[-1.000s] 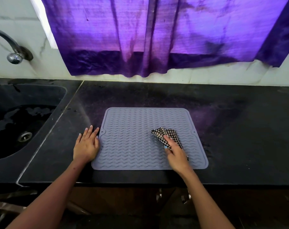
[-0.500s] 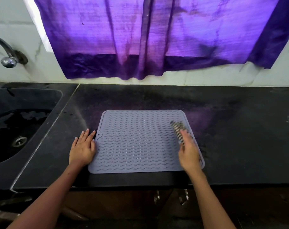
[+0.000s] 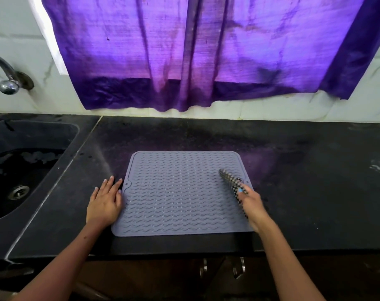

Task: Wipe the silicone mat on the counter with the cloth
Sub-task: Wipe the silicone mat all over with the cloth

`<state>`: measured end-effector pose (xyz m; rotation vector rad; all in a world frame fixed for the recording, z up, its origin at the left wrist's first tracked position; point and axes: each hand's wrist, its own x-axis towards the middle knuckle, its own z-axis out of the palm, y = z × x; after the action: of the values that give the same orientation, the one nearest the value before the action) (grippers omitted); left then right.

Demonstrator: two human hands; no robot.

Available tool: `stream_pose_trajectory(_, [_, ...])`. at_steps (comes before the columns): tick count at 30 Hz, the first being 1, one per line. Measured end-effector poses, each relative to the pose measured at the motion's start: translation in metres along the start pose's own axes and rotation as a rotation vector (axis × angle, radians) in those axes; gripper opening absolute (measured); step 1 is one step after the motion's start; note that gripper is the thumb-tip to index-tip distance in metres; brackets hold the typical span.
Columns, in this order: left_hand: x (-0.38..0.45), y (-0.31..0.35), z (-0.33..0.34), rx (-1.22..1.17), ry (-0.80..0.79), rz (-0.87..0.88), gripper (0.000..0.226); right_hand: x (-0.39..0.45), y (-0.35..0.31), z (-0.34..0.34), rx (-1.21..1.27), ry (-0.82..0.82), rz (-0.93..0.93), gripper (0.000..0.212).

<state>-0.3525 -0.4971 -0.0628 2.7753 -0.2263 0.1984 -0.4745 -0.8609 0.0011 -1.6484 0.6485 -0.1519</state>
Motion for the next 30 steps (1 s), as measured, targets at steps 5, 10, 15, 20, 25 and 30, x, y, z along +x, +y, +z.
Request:
stream_pose_trajectory(5, [0.0, 0.002, -0.003, -0.008, -0.012, -0.003, 0.067, -0.012, -0.014, -0.014, -0.196, 0.198, -0.15, 0.037])
stream_pose_trajectory(10, [0.0, 0.001, -0.002, -0.014, 0.0, -0.003, 0.068, -0.033, 0.028, 0.008, -0.918, 0.194, -0.367, 0.057])
stream_pose_trajectory(15, [0.0, 0.001, -0.002, -0.018, 0.008, 0.0, 0.066, -0.033, 0.049, 0.008, -0.998, 0.112, -0.335, 0.059])
stream_pose_trajectory(20, [0.001, 0.002, -0.002, -0.019, 0.021, 0.001, 0.065, -0.024, 0.031, -0.019, -0.605, 0.004, -0.19, 0.046])
stream_pose_trajectory(25, [0.0, 0.002, -0.004, -0.023, 0.02, 0.001, 0.061, -0.005, 0.003, -0.029, 0.168, 0.131, 0.131, 0.035])
stream_pose_trajectory(30, [0.0, 0.002, -0.005, -0.034, 0.018, -0.005, 0.061, 0.008, -0.029, -0.006, -0.127, 0.435, -0.085, 0.035])
